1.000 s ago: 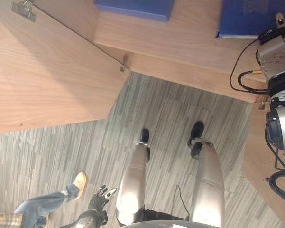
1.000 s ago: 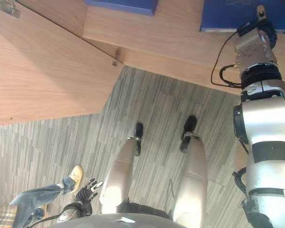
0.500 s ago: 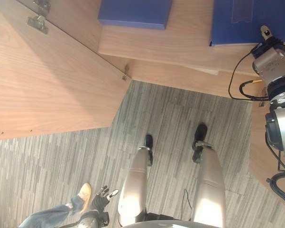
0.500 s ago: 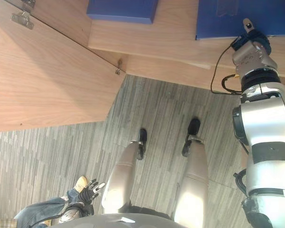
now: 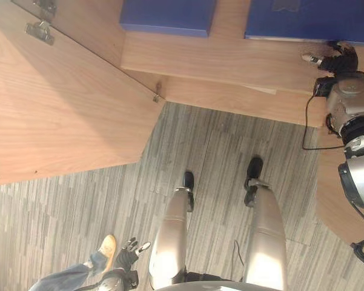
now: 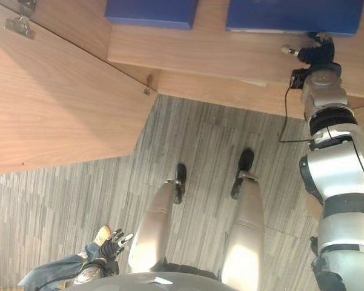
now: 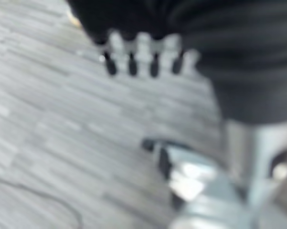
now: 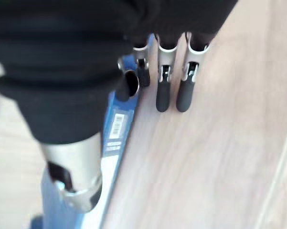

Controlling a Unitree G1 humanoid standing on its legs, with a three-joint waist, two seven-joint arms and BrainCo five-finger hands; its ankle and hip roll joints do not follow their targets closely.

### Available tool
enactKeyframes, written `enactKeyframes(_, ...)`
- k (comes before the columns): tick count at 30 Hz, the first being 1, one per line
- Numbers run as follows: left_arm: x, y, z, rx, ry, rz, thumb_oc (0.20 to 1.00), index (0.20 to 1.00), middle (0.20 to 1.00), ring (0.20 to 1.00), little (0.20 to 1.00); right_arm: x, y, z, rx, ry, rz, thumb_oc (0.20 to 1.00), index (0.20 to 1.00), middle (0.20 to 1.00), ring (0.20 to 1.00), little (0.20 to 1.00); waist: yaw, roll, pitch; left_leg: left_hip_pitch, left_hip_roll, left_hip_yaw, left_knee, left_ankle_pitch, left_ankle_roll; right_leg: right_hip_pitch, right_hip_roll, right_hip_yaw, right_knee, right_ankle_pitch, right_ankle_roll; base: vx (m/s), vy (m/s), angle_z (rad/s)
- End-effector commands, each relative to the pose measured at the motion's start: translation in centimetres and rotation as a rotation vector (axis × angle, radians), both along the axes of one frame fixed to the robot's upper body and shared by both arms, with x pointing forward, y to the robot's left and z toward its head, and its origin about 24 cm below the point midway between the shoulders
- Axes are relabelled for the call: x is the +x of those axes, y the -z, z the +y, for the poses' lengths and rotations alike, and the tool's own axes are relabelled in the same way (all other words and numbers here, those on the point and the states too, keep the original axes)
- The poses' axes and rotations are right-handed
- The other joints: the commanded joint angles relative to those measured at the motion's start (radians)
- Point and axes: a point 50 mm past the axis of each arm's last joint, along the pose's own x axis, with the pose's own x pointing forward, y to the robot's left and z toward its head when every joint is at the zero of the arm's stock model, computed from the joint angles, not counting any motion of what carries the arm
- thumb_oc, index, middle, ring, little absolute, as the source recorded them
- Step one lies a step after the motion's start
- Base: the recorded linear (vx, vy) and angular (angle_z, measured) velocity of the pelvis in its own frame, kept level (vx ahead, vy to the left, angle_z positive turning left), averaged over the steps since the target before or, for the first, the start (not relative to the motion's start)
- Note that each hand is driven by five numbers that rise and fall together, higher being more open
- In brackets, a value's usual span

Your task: Put the empty folder in the office cabinet

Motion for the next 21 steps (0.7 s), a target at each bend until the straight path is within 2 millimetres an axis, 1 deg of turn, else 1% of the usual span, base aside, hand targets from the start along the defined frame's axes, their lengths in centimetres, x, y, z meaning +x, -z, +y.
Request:
enactKeyframes(1,-0.6,-0.3,4.4,0.104,-0.014,0.044,1.000,1.000,1.000,1.000,1.000,-0.9,-3.7,0.4,-0.147,-0.115,-0.166,1.000,1.000,1.000,1.000,1.000,0.027,-0.046,0.023,-0.048,0.035,0.005,0.136,0.041,0.026,0.076,-0.013,0.006,0.032,-0.149,-0.021,0.02,-0.033,0.01)
enactKeyframes(3,-0.4,-0.4,4.2,0.106,-0.017,0.052,1.000,1.000,1.000,1.000,1.000,-0.9,-3.7,0.4,-0.147,-0.115,-0.147,1.000,1.000,1.000,1.000,1.000,0.029,-0.047,0.023,-0.051,0.035,0.002,0.149,0.033,0.034,0.073,-0.016,0.006,0.034,-0.139,-0.011,0.04,-0.039,0.03)
enactKeyframes(5,0.5,-0.7,4.2,0.129,-0.012,0.058,1.000,1.000,1.000,1.000,1.000,-0.7,-4.1,0.8,-0.140,-0.105,-0.138,1.000,1.000,1.000,1.000,1.000,0.039,-0.058,0.023,-0.066,0.031,-0.009,0.179,0.018,0.044,0.072,-0.014,0.001,0.044,-0.136,-0.010,0.04,-0.114,-0.02)
enactKeyframes(8,1.6,-1.1,4.6,0.166,-0.017,0.062,1.000,1.000,1.000,1.000,1.000,-0.6,-4.5,0.8,-0.140,-0.047,-0.143,1.000,1.000,1.000,1.000,1.000,0.049,-0.078,0.023,-0.090,0.033,-0.021,0.205,0.015,0.050,0.075,-0.005,-0.009,0.047,-0.131,-0.009,0.00,-0.138,0.03)
enactKeyframes(11,2.3,-1.3,4.9,0.195,-0.020,0.060,1.000,1.000,1.000,1.000,1.000,-0.5,-4.2,0.6,-0.120,-0.012,-0.145,1.000,1.000,1.000,1.000,1.000,0.053,-0.095,0.023,-0.102,0.040,-0.027,0.210,0.007,0.053,0.083,0.003,-0.019,0.040,-0.127,-0.007,-0.02,-0.094,0.16)
enactKeyframes(15,2.8,-1.4,4.9,0.204,-0.022,0.051,1.000,1.000,1.000,1.000,1.000,-0.4,-3.9,0.7,-0.137,-0.029,-0.127,1.000,1.000,1.000,1.000,1.000,0.054,-0.103,0.023,-0.103,0.042,-0.028,0.207,0.006,0.054,0.091,0.009,-0.024,0.030,-0.125,-0.006,-0.02,-0.023,0.00)
enactKeyframes(16,3.0,-1.5,4.9,0.207,-0.024,0.046,1.000,1.000,1.000,1.000,1.000,-0.3,-3.7,1.0,-0.184,-0.046,-0.122,1.000,1.000,1.000,1.000,1.000,0.054,-0.106,0.023,-0.102,0.043,-0.028,0.206,0.006,0.054,0.098,0.012,-0.026,0.022,-0.123,-0.005,-0.04,-0.006,-0.05)
enactKeyframes(19,3.9,-1.7,4.5,0.209,-0.017,0.032,1.000,1.000,1.000,1.000,1.000,-0.1,-3.4,1.9,-0.218,-0.067,-0.138,1.000,1.000,1.000,1.000,1.000,0.048,-0.115,0.023,-0.089,0.042,-0.026,0.200,-0.003,0.055,0.112,0.014,-0.025,0.003,-0.113,0.000,-0.06,0.007,-0.11)
enactKeyframes(21,4.2,-1.7,4.1,0.214,0.003,0.026,1.000,1.000,1.000,1.000,1.000,0.0,-2.7,2.5,-0.217,-0.079,-0.126,1.000,1.000,1.000,1.000,1.000,0.043,-0.121,0.023,-0.073,0.042,-0.016,0.188,0.002,0.057,0.128,0.016,-0.025,-0.022,-0.103,0.001,-0.09,0.043,-0.09)
